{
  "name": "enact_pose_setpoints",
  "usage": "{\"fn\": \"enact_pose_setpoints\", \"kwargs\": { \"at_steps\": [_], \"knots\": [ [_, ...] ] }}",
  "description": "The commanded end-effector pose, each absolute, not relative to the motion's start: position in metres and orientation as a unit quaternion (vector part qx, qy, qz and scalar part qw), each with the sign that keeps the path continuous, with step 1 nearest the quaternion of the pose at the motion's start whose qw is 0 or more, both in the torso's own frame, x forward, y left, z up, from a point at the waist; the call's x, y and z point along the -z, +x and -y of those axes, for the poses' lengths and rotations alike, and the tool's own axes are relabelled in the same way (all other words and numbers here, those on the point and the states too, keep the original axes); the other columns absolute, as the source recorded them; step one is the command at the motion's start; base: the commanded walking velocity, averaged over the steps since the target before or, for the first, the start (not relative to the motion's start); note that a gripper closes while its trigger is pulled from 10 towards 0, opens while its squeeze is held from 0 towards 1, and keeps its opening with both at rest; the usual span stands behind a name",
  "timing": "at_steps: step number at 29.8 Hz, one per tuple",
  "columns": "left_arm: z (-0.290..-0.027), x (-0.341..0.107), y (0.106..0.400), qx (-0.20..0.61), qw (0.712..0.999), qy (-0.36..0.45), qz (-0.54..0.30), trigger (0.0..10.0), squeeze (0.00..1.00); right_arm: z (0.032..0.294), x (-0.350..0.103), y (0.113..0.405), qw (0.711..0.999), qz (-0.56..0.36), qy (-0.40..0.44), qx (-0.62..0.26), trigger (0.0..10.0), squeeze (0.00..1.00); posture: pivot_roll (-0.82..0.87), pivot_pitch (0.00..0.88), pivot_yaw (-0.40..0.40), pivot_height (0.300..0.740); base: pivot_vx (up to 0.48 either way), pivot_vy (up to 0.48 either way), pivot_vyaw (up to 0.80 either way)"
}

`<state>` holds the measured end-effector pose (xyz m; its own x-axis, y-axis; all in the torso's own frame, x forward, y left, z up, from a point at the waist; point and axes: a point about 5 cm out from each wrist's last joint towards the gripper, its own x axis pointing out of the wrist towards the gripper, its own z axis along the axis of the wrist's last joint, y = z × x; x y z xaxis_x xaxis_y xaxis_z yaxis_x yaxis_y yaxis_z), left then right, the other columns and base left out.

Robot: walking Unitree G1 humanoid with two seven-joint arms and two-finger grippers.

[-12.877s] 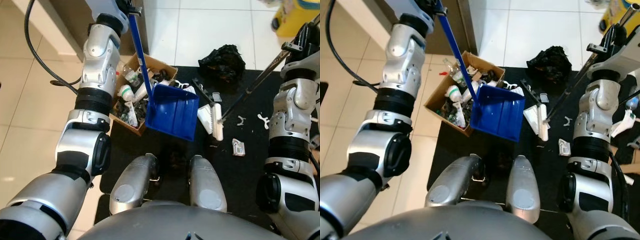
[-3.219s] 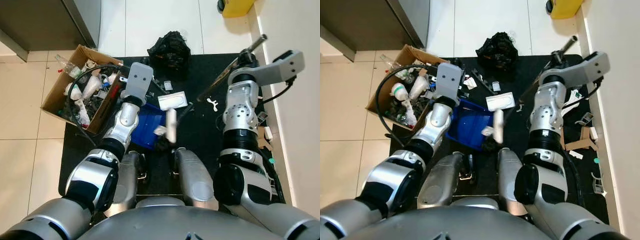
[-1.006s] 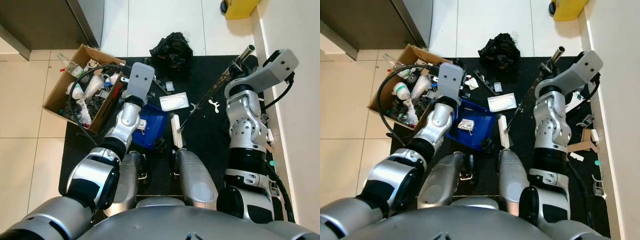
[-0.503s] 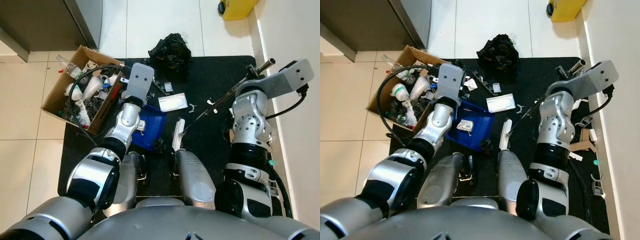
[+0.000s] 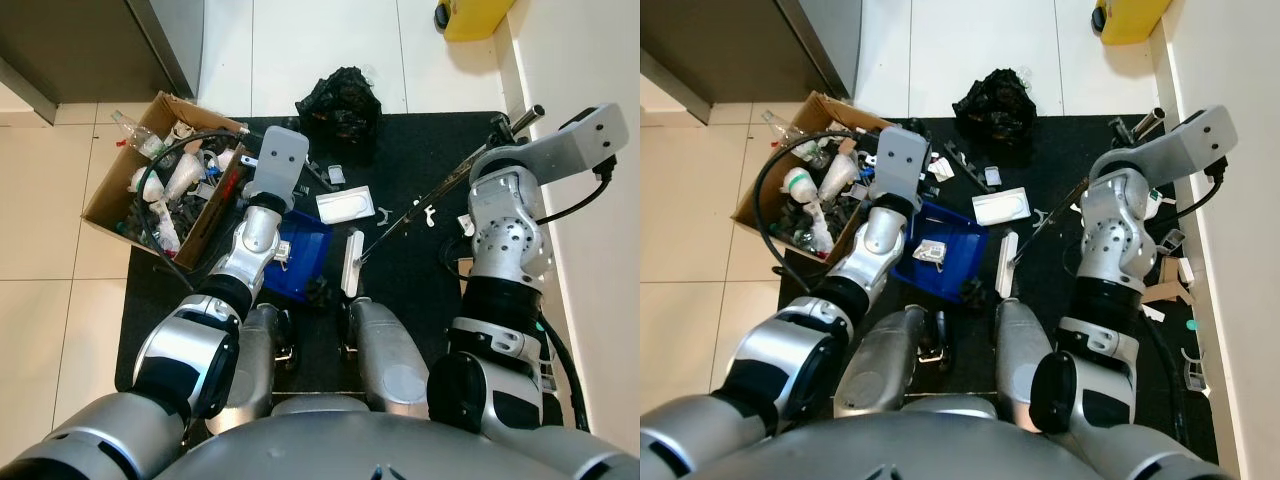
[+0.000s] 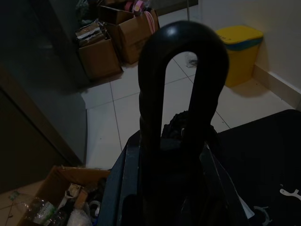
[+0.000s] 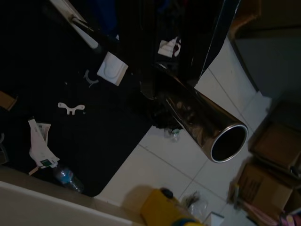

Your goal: Sweep floor

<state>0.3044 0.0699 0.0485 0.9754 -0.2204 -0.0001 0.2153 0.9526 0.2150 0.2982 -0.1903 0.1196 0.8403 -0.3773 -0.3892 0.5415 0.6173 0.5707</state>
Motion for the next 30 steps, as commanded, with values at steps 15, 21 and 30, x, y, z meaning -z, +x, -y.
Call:
{"fn": "enact_pose_setpoints", "kwargs": {
  "at_steps": [15, 21, 30],
  "knots": [
    [-0.073, -0.03, 0.295, 0.11, 0.986, 0.12, -0.038, 10.0, 0.0, 0.155, -0.116, 0.289, 0.872, -0.173, 0.411, 0.201, 10.0, 0.0, -0.07, 0.131, 0.032, 0.74, 0.0, 0.0, 0.0],
    [-0.073, -0.03, 0.296, 0.108, 0.986, 0.12, -0.037, 10.0, 0.0, 0.147, -0.114, 0.289, 0.853, -0.185, 0.445, 0.199, 10.0, 0.0, -0.06, 0.129, 0.033, 0.74, 0.0, 0.0, 0.0],
    [-0.082, -0.03, 0.295, 0.103, 0.986, 0.129, -0.028, 10.0, 0.0, 0.135, -0.105, 0.297, 0.831, -0.197, 0.481, 0.199, 10.0, 0.0, -0.06, 0.118, 0.039, 0.74, 0.0, 0.0, 0.0]
  ]
}}
